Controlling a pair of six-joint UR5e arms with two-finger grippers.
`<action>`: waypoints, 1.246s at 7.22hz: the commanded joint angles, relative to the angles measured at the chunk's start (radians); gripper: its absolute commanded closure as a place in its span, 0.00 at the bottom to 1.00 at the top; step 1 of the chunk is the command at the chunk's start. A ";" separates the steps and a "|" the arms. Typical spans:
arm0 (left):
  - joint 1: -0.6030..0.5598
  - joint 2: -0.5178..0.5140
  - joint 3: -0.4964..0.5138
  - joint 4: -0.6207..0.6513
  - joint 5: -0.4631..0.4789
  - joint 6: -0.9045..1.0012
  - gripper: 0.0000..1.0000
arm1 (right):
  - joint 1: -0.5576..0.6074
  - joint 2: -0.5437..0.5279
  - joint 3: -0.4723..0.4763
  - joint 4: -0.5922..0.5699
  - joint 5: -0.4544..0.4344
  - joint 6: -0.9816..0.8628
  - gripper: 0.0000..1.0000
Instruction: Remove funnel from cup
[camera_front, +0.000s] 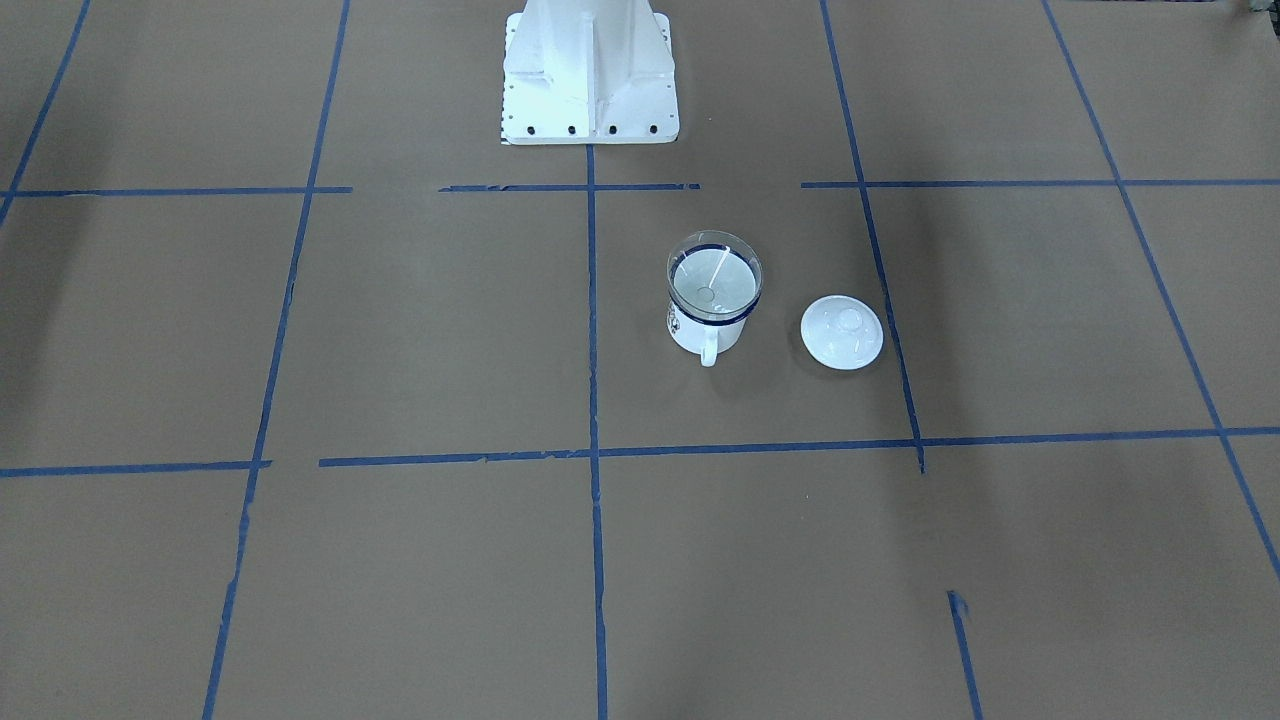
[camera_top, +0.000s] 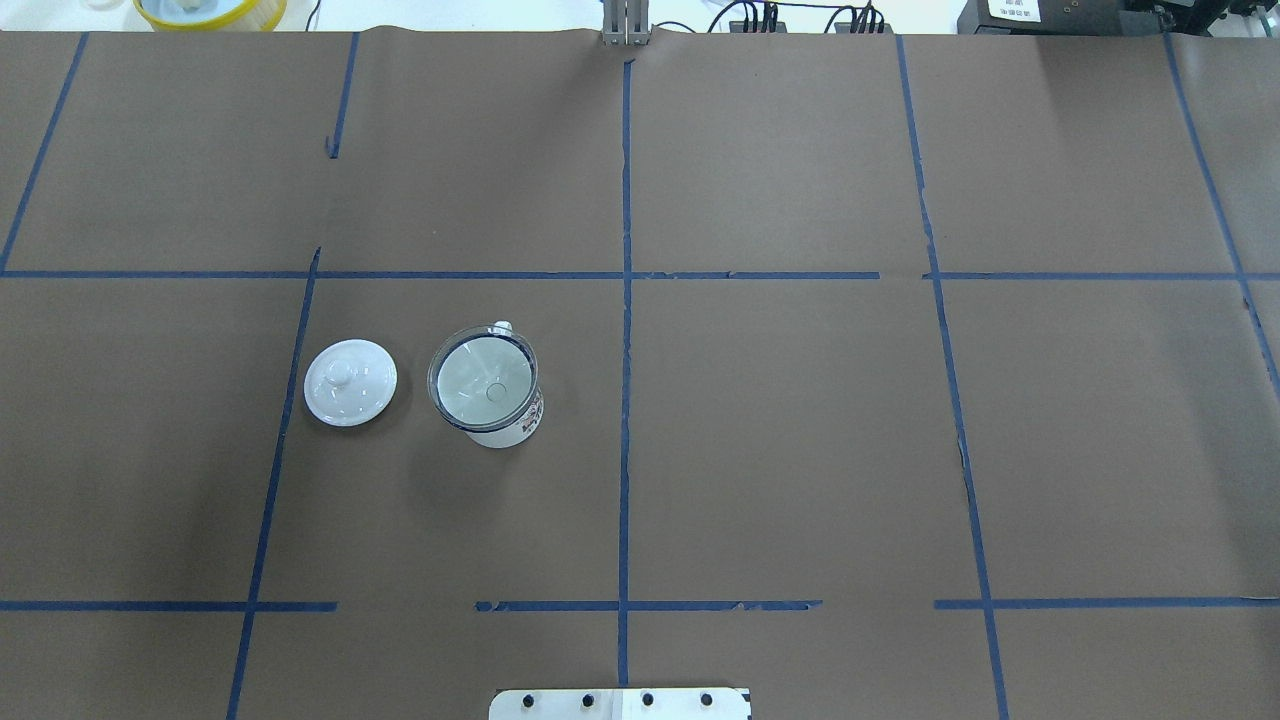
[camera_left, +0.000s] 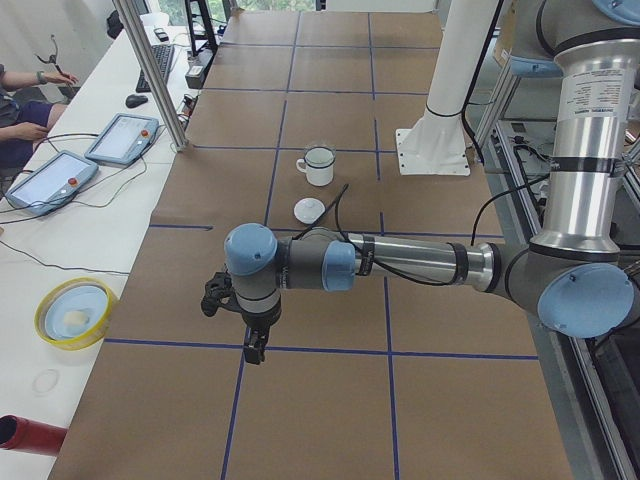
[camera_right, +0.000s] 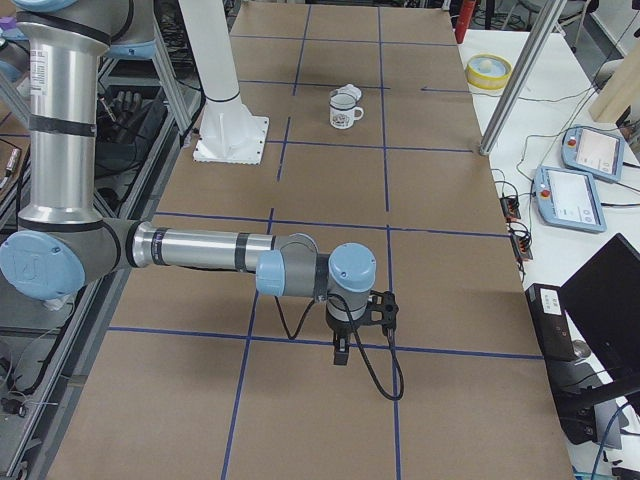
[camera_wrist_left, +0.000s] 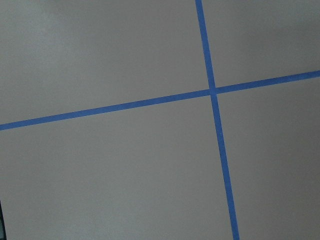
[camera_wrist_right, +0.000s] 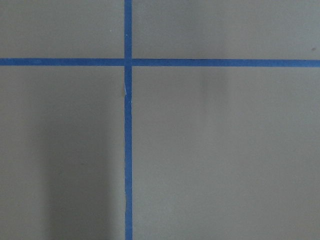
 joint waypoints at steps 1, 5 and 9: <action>0.119 -0.042 -0.118 0.001 0.004 -0.200 0.00 | 0.000 0.000 0.000 0.000 0.000 0.000 0.00; 0.346 -0.141 -0.342 0.026 0.006 -0.577 0.00 | 0.000 0.000 0.000 0.000 0.000 0.000 0.00; 0.540 -0.404 -0.331 0.157 0.144 -0.693 0.00 | 0.000 0.000 0.000 0.000 0.000 0.000 0.00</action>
